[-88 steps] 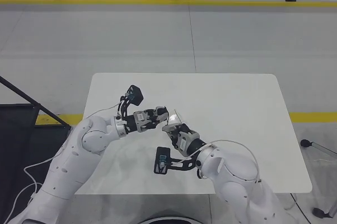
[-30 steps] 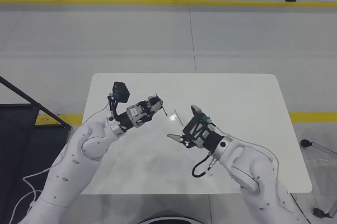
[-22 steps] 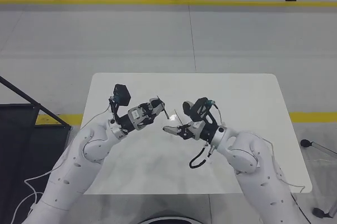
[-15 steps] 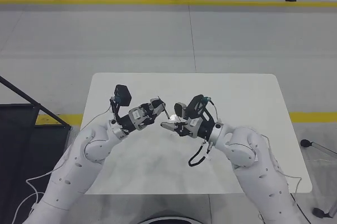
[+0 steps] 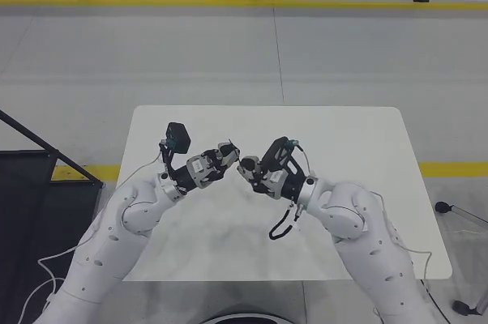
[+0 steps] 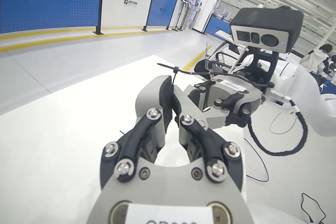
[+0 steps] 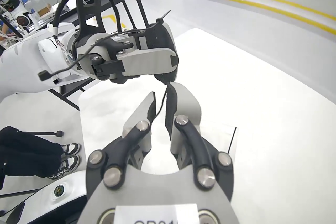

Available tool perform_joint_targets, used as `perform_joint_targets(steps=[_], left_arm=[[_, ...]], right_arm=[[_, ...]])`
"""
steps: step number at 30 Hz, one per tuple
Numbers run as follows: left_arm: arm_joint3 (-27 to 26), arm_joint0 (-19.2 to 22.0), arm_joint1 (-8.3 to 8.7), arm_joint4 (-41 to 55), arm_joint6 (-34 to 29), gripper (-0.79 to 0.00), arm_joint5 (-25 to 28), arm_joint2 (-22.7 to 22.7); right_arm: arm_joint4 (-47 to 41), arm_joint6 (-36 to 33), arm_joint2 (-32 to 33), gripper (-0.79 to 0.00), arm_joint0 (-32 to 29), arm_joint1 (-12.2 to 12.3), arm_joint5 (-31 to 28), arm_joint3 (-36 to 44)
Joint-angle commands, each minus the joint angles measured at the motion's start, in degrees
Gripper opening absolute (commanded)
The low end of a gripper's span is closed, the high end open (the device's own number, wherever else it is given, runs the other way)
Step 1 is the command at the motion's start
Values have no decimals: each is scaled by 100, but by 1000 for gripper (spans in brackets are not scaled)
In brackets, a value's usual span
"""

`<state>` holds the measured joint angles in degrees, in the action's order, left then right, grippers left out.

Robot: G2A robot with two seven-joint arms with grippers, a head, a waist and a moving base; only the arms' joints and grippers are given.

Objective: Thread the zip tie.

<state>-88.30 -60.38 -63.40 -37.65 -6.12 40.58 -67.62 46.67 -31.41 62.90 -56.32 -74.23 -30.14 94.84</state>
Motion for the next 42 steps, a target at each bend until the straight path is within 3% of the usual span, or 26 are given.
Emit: perform_joint_targets(steps=[1, 10, 11, 12, 13, 14, 19, 24, 34, 38, 42], left_arm=[[2, 0, -3, 4, -14, -785, 15, -3], [21, 4, -21, 18, -40, -785, 31, -14], [23, 2, -24, 35, -55, -560, 34, -8], [32, -2, -27, 113, -94, -397, 62, 9], [37, 11, -28, 193, -140, -83, 88, 4], [42, 24, -26, 235, -174, 0, 108, -13], [59, 26, -20, 362, -267, -37, 155, -78], [88, 19, -10, 473, -343, -3, 220, -160], [371, 60, 116, 1599, -992, 0, 906, -642], [440, 18, 174, 2511, -1376, 0, 1165, -734], [529, 97, 248, 3750, -2301, 0, 1069, -626]], right_arm=[[-22, 1, 4, -785, 12, 5, 2, -20], [-75, 47, 7, -785, 22, 27, 9, -40], [-83, 70, 12, -785, 15, 30, 8, -36], [-88, 92, 20, -785, 6, 33, 8, -33], [-97, 121, 32, -785, -5, 37, 13, -29], [-123, 156, 45, -785, -20, 39, 26, -27], [-184, 244, 97, -785, -63, 56, 51, -6], [-260, 316, 154, -785, -104, 74, 45, 11], [-855, 133, 488, -785, -151, 171, -491, -65], [-1333, -306, 623, -785, -100, 241, -968, -184], [-1894, -923, 643, -785, 72, 312, -1455, -394]])
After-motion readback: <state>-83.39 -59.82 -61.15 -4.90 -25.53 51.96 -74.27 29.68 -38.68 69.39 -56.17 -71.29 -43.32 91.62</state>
